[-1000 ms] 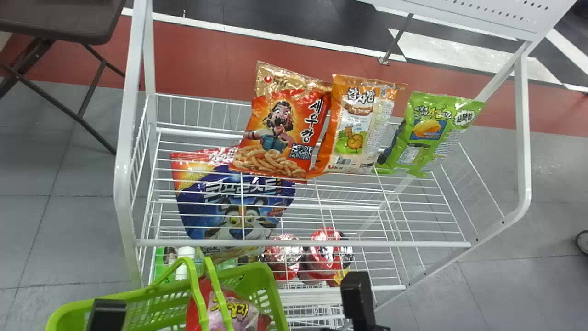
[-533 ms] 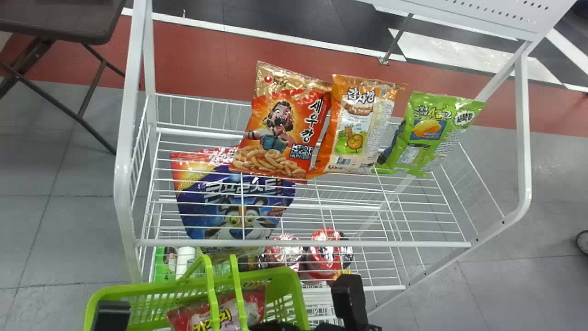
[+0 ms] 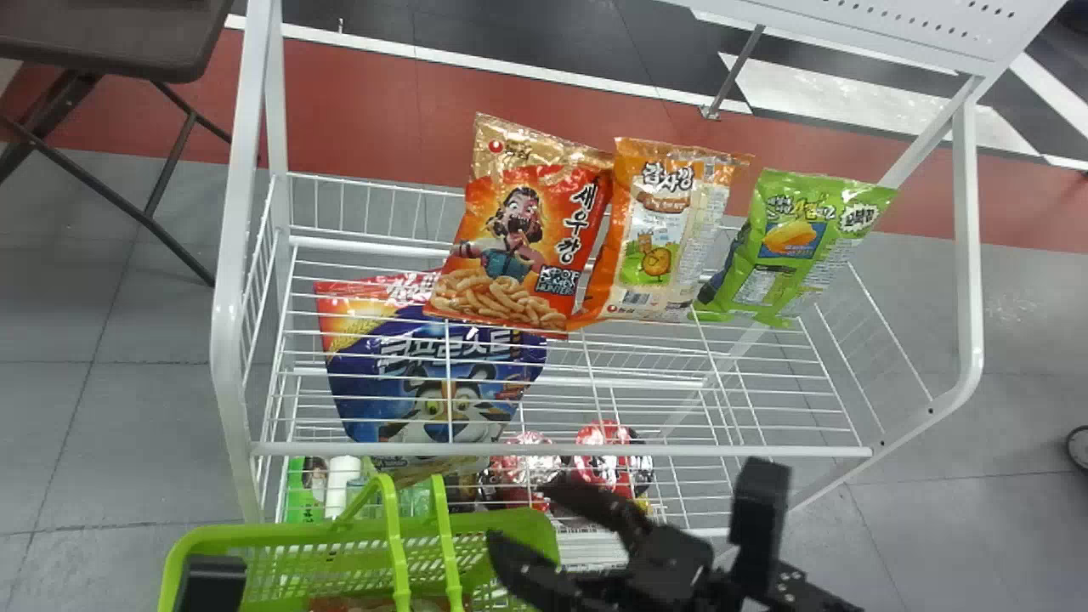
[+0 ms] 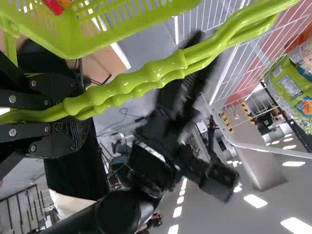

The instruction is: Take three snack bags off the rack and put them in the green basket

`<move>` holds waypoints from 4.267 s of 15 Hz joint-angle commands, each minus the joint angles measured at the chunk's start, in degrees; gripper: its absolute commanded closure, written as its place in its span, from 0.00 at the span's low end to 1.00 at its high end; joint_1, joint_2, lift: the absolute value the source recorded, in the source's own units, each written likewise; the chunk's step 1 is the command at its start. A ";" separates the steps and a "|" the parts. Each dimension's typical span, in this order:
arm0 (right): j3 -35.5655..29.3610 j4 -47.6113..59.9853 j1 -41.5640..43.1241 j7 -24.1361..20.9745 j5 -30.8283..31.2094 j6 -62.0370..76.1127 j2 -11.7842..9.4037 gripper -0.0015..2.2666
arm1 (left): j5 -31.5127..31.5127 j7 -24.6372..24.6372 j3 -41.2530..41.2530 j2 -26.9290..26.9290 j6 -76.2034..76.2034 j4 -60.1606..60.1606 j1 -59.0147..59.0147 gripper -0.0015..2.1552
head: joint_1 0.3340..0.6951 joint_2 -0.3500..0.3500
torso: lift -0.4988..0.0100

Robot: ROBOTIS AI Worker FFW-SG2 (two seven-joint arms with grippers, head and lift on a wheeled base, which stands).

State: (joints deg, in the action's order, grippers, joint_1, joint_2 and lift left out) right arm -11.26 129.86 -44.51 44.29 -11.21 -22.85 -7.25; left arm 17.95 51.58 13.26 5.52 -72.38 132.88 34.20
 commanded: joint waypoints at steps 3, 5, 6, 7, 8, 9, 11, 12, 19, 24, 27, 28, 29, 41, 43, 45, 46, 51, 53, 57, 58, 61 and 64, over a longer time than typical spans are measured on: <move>0.28 -0.31 0.75 -11.68 -1.53 25.35 1.80 0.03 | -0.46 0.19 0.98 0.02 0.00 -0.43 -0.10 0.67 | 1.00 0.00 | 0.93; 2.21 -1.80 5.32 -18.98 1.10 27.29 1.80 0.04 | -0.63 0.37 1.77 0.02 0.00 -1.31 -0.80 0.67 | 1.00 0.00 | 0.93; 3.18 -3.47 8.48 -21.62 2.33 26.94 1.80 0.04 | -1.07 0.37 2.21 0.02 -0.18 -1.57 -1.15 0.67 | 1.00 0.00 | 0.93; 3.88 -4.88 11.12 -23.11 3.48 25.88 1.98 0.04 | -1.07 0.45 2.39 0.11 -0.53 -1.92 -1.51 0.67 | 1.00 0.00 | 0.93; 4.76 -6.81 14.28 -24.34 4.97 23.42 2.15 0.04 | -1.25 0.80 2.39 0.11 -0.88 -2.27 -1.95 0.67 | 1.00 0.00 | 0.93; 5.02 -9.10 17.44 -24.96 5.94 21.31 2.95 0.04 | -1.07 0.89 2.48 0.11 -0.88 -2.63 -2.30 0.67 | 1.00 0.00 | 0.93; 5.99 -12.97 22.45 -24.96 7.61 17.44 3.91 0.04 | -1.07 0.98 2.39 0.11 -0.88 -3.42 -2.74 0.67 | 1.00 0.00 | 0.93; 7.05 -15.16 24.74 -24.96 7.78 16.04 3.91 0.04 | -0.98 1.07 2.48 0.11 -0.88 -3.86 -3.00 0.67 | 1.00 0.00 | 0.93; 13.90 -26.06 32.83 -34.45 12.79 15.51 4.09 0.04 | -0.72 1.68 2.48 0.20 -0.88 -5.26 -3.70 0.67 | 1.00 0.00 | 0.93; 15.92 -28.96 36.78 -36.29 14.29 9.71 4.09 0.22 | -0.72 1.95 2.65 0.20 -0.88 -5.79 -4.23 0.67 | 1.00 0.00 | 0.93; 15.66 -29.67 38.89 -34.27 13.93 5.14 4.09 0.84 | -0.63 1.95 2.48 0.20 -0.88 -5.97 -4.23 0.67 | 1.00 0.00 | 0.93; 15.48 -29.75 38.89 -31.99 13.14 5.31 4.09 0.93 | -0.63 1.95 2.39 0.20 -0.88 -5.97 -4.23 0.67 | 1.00 0.00 | 0.93; 15.40 -29.67 38.80 -31.02 13.23 6.37 4.00 0.95 | -0.63 1.95 2.39 0.20 -0.88 -5.97 -4.23 0.67 | 1.00 0.00 | 0.93; 5.90 6.99 16.57 -12.47 6.73 -7.52 3.74 0.97 | -0.72 1.86 1.60 0.20 -4.92 -5.00 -4.58 0.67 | 1.00 0.00 | 0.93; 1.95 15.16 11.20 -8.70 5.85 -14.20 3.82 0.97 | -0.63 1.77 1.42 0.11 -5.28 -5.00 -4.93 0.67 | 1.00 0.00 | 0.93; -2.27 20.26 7.51 -5.62 5.76 -22.63 3.91 0.97 | -0.46 1.77 0.90 0.02 -5.28 -5.09 -4.93 0.67 | 1.00 0.00 | 0.93; -5.35 21.75 7.07 -3.42 4.35 -27.73 4.09 0.97 | -0.46 1.77 0.81 -0.16 -5.28 -5.09 -4.85 0.67 | 1.00 0.00 | 0.93; -17.83 24.12 5.23 4.75 0.58 -50.58 4.00 0.97 | -0.46 1.42 0.81 -0.51 -5.10 -5.09 -5.20 0.67 | 1.00 0.00 | 0.93; -18.71 24.12 4.44 7.83 1.19 -57.79 3.30 0.97 | -0.54 1.42 0.81 -0.51 -5.10 -5.18 -5.55 0.67 | 1.00 0.00 | 0.93; -9.13 19.11 3.03 8.00 9.36 -59.02 0.84 0.97 | -0.54 1.60 0.98 -0.51 -5.28 -5.00 -5.64 0.67 | 1.00 0.00 | 0.93; -6.14 17.36 2.94 7.74 11.03 -58.67 -0.04 0.97 | -0.46 1.60 0.98 -0.51 -5.28 -4.74 -5.64 0.67 | 1.00 0.00 | 0.93; -0.07 14.63 2.85 7.13 12.44 -58.14 -1.19 0.97 | -0.54 1.60 1.25 -0.51 -5.28 -4.65 -5.64 0.67 | 1.00 0.00 | 0.93; 3.00 14.19 3.03 7.04 12.35 -57.44 -1.36 0.97 | -0.46 1.60 1.33 -0.60 -5.28 -4.65 -5.64 0.67 | 1.00 0.00 | 0.93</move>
State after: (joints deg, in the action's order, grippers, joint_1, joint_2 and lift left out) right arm -9.70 144.23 -41.63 51.32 1.21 -80.61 -8.53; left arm 17.47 53.18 14.55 4.95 -77.66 128.23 28.56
